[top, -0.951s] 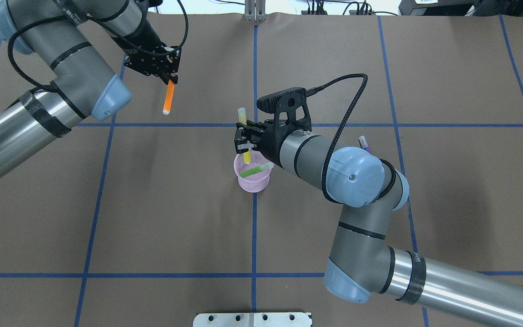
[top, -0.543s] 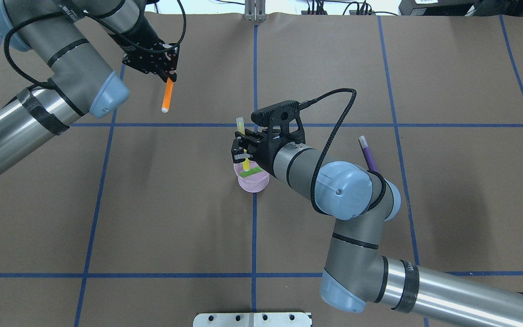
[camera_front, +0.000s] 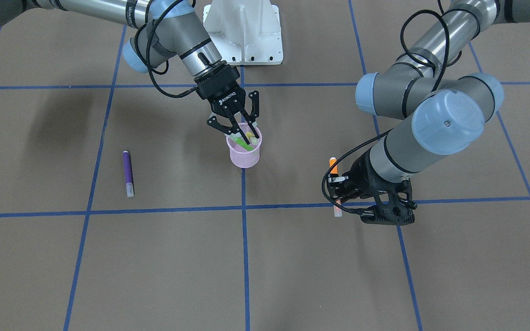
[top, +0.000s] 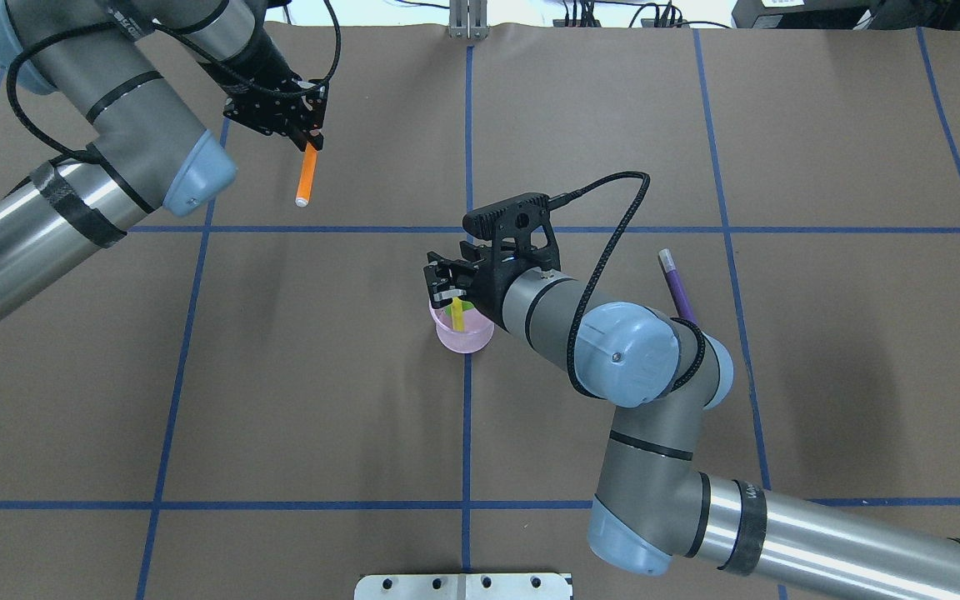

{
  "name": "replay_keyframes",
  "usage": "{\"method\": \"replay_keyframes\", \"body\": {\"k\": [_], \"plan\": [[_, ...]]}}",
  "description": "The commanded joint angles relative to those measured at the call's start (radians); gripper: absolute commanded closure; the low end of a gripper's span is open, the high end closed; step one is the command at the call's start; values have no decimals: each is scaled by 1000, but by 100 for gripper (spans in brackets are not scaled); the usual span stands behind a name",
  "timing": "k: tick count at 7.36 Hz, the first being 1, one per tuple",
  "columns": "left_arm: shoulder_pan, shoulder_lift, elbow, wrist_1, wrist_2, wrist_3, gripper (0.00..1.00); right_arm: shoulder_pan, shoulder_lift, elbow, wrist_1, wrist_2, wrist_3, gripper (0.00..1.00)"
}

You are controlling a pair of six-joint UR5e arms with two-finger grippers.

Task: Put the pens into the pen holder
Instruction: 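Lower yellow marker into cup with right gripper while left lifts orange marker, then move right gripper to purple marker while left carries orange marker toward cup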

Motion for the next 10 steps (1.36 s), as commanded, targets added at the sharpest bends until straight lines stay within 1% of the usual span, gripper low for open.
{"method": "replay_keyframes", "body": {"k": [1,2,3,4,5,6,7,8,9,10], "plan": [[-1,-3,-1,0,0,0,100,3,7,4,-7,5,51,1],[-1,-3,-21,3,0,-1,100,23,7,6,-27,26,91,1],[-3,-3,-41,3,0,-6,100,50,7,54,-138,87,100,1],[-3,-7,-54,3,0,-11,100,87,6,129,-311,144,102,0],[-3,-7,-69,2,1,-14,100,128,6,183,-478,213,102,0],[-3,0,-128,-5,27,-6,100,173,-2,207,-590,334,129,0],[2,2,-197,-17,140,-9,100,239,-16,205,-619,449,161,0],[16,13,-262,-17,278,-12,100,274,-31,205,-671,508,163,0],[104,73,-359,-17,466,-33,100,309,-34,202,-723,517,162,0],[155,141,-411,-28,542,-78,100,337,-36,198,-783,542,160,0]]}}
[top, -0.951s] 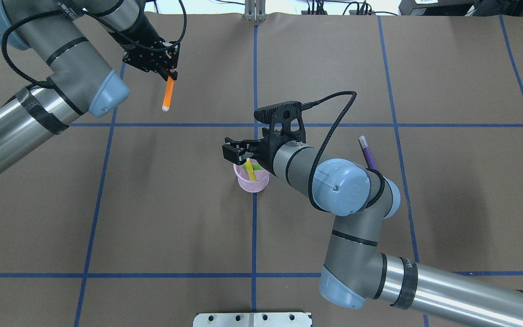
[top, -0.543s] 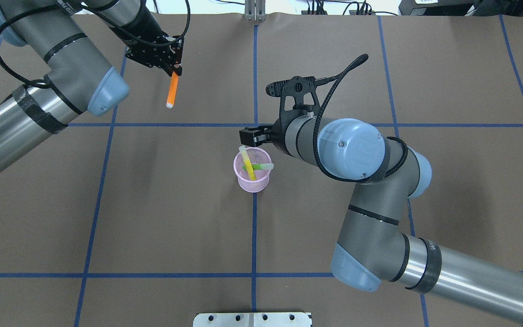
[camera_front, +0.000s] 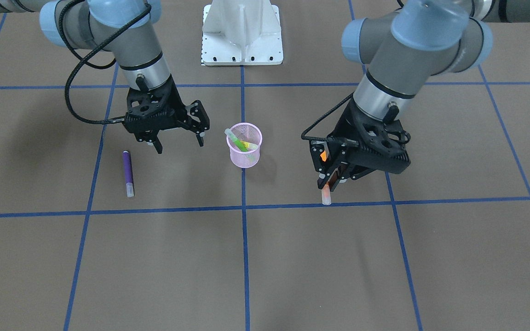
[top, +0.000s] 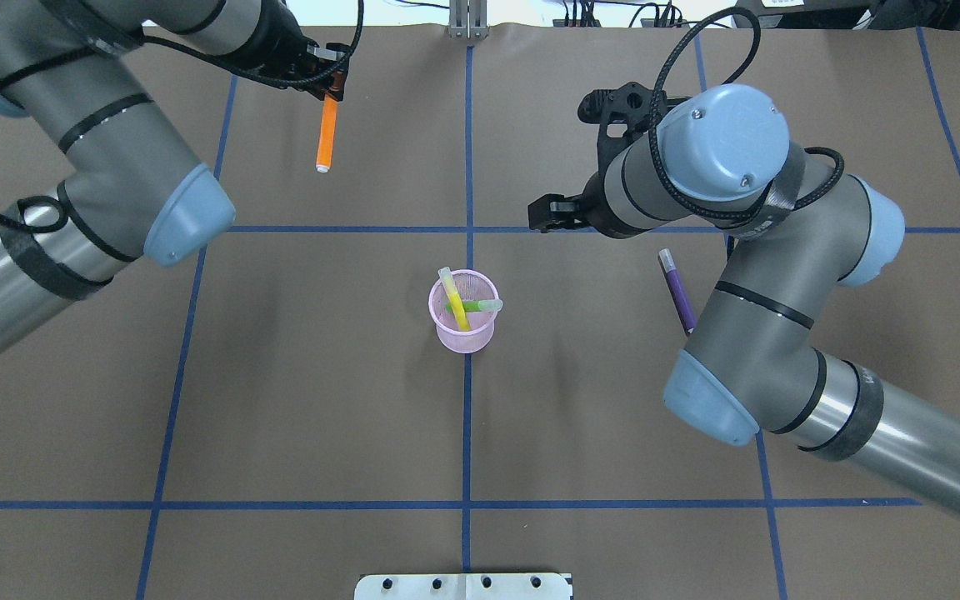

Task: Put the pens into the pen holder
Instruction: 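Move right gripper to purple marker while left carries orange marker toward cup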

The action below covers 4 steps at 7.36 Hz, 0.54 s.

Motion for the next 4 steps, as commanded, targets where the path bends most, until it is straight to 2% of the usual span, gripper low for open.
{"method": "replay_keyframes", "body": {"k": [1,2,3,4], "plan": [[111,114,-84,-136,191,-75,100,81,-5,-10,-112,96,-12,0],[163,175,-83,-294,262,-136,100,108,-11,-18,-117,131,-14,0],[206,196,-80,-390,312,-165,100,133,-16,-45,-117,166,-15,0],[241,193,-84,-415,368,-204,100,139,-28,-82,-114,202,-15,0]]}}
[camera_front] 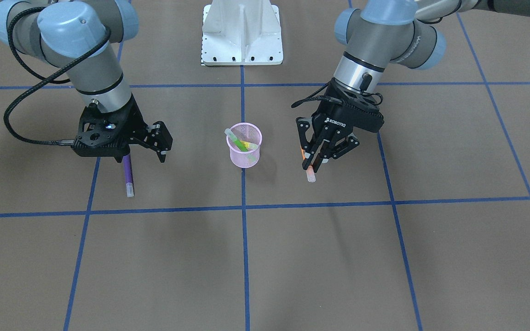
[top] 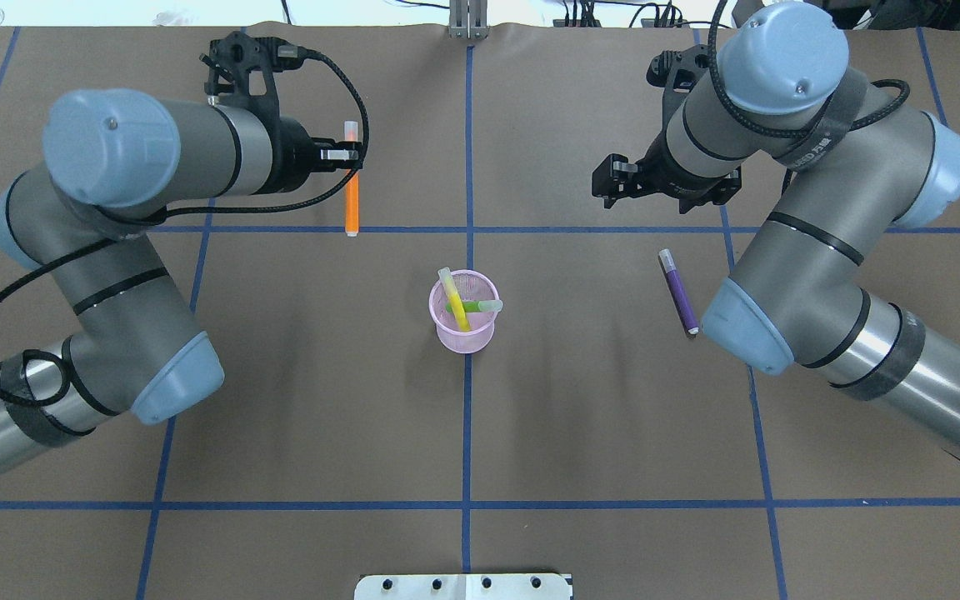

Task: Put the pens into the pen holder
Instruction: 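Move right gripper to purple marker while left carries orange marker toward cup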

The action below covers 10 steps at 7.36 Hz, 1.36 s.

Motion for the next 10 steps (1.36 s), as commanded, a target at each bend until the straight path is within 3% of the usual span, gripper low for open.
{"method": "replay_keyframes", "body": {"k": [1,2,4,7,10], "plan": [[60,7,-5,-115,79,-81,100,33,-23,-75,5,88,-3,0],[60,4,-4,-127,77,-82,100,48,-24,-108,11,124,-9,0],[72,-25,-2,-125,74,-84,100,48,-38,-160,34,126,-201,0],[87,-56,13,-114,76,-82,100,17,-49,-194,40,125,-288,1],[90,-59,33,-118,74,-81,100,8,-70,-290,189,157,-357,7]]}}
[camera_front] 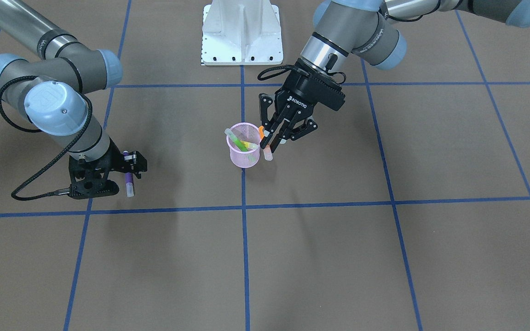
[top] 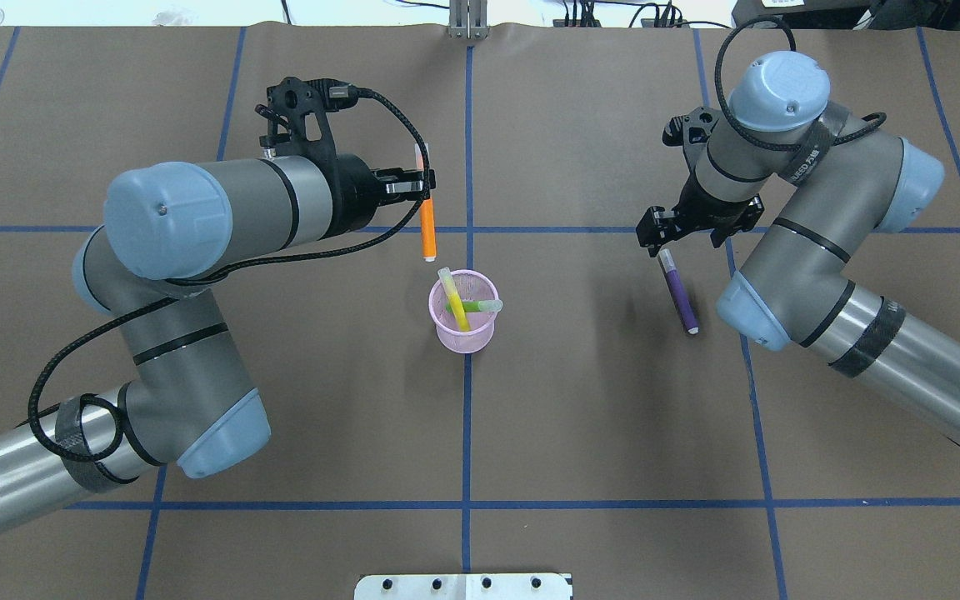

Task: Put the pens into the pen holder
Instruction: 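Lower right gripper onto purple marker while left holds orange marker above cup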

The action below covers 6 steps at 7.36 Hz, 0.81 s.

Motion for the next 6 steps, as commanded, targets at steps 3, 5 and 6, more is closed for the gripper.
{"method": "replay_keyframes", "body": {"k": [3,5,6], "plan": [[34,-16,35,-10,4,3,100,-5,-15,-39,66,47,-25,15],[35,-16,35,-10,4,3,100,-5,-15,-47,63,52,-22,22],[35,-16,38,-10,4,1,100,-10,-15,-55,65,52,-21,26]]}}
